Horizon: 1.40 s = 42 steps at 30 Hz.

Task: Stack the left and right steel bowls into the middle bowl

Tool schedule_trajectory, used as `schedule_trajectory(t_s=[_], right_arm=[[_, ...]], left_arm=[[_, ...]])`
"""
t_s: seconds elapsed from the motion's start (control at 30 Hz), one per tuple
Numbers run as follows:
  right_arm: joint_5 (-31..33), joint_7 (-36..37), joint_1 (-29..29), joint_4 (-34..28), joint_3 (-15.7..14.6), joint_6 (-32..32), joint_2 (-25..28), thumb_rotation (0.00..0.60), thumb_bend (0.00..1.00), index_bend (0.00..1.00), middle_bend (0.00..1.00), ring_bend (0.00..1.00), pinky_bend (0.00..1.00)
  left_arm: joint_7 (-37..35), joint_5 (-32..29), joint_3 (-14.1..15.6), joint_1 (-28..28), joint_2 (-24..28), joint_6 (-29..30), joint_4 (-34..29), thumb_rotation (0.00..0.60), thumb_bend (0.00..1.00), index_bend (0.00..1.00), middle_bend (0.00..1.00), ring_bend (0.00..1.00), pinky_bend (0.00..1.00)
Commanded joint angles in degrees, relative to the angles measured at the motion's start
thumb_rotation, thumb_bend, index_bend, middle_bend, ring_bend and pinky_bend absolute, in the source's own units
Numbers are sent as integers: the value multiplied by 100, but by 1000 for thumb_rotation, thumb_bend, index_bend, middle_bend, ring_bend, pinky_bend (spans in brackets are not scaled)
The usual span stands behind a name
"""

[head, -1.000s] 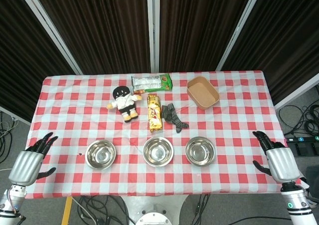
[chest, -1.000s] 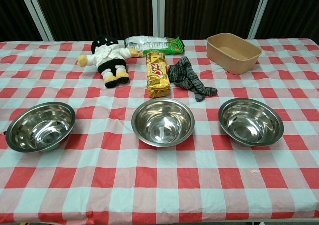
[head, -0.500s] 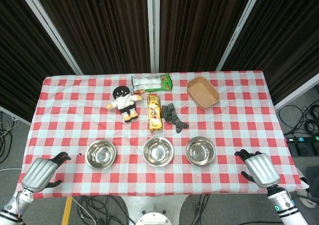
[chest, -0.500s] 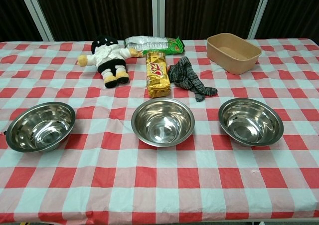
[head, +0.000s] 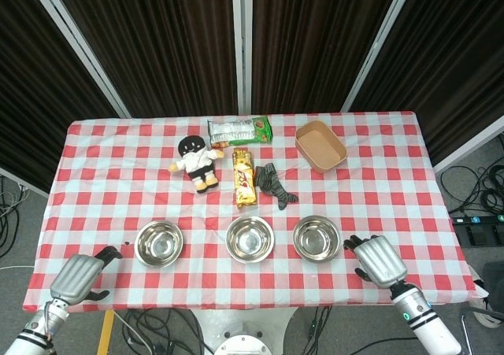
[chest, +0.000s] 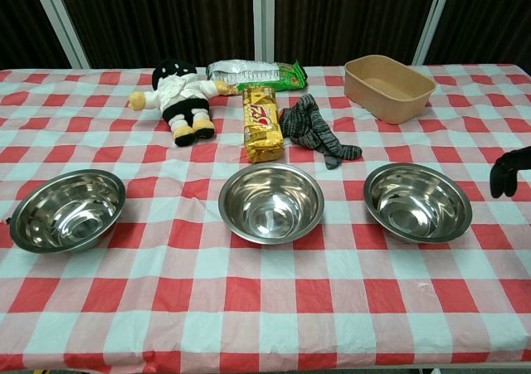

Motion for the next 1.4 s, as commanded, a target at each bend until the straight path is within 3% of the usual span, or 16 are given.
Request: schedule_trajectory(t_s=[0.03, 0.63, 1.4], right_arm=[[130, -143, 68, -114, 42, -100, -71, 600, 101, 407, 420, 686, 662], [665, -507, 260, -202, 125, -287, -282, 600, 101, 407, 422, 686, 662], [846, -395, 443, 302, 90, -349, -741, 600, 116, 409, 430, 687, 667]], left_arm=[[112, 89, 13, -66, -41, -38, -71, 600, 78, 350, 347, 688, 823], [301, 40, -82, -438, -629, -496, 190, 600, 126, 351, 348, 688, 823], [238, 47, -164, -627, -1192, -413, 1058, 600, 164, 364, 365, 704, 830]])
